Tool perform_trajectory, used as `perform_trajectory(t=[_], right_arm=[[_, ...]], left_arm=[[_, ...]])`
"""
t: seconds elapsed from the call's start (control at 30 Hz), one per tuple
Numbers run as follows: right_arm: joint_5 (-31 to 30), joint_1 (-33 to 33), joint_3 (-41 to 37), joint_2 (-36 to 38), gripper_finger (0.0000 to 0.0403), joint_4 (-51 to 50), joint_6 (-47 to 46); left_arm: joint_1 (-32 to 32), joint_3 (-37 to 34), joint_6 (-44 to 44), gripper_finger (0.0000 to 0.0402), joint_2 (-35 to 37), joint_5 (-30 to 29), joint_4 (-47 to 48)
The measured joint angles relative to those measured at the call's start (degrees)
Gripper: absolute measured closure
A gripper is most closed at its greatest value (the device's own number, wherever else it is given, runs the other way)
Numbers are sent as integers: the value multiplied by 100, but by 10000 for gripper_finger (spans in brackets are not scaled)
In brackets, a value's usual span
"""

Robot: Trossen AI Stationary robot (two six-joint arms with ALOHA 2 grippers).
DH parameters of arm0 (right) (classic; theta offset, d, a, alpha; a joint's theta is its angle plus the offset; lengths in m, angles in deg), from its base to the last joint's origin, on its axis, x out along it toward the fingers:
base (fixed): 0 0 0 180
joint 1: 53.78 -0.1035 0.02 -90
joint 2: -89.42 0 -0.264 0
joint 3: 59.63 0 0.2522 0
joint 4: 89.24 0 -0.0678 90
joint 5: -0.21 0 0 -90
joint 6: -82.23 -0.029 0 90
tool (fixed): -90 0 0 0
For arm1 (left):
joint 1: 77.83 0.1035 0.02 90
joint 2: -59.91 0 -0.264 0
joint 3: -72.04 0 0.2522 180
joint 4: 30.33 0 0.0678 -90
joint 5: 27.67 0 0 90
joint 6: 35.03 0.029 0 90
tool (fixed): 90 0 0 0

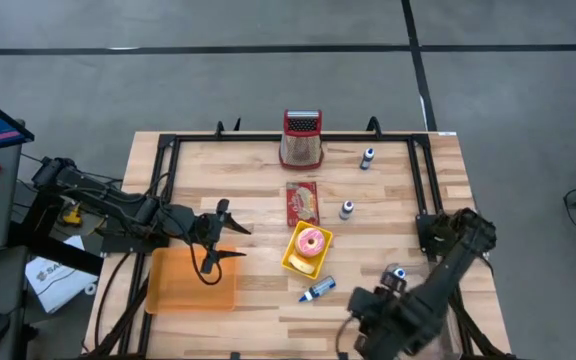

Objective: Pick & Place Food Item
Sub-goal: Put the bottom violet food coloring bottle into the transparent bin

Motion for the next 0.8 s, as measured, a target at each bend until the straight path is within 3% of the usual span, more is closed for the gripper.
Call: perform_trajectory(t=[0.4,0.63,0.8], right_arm=[[574,998,-2,-42,207,1,2189],[765,494,-759,-26,214,2,2909],[1190,43,-1482,-24,215,103,2373]], left_arm=[[0,1,-5,151,0,-1,-4],[-16,2,-182,151,0,-6,101],[-85,2,-245,151,-2,-10,111]])
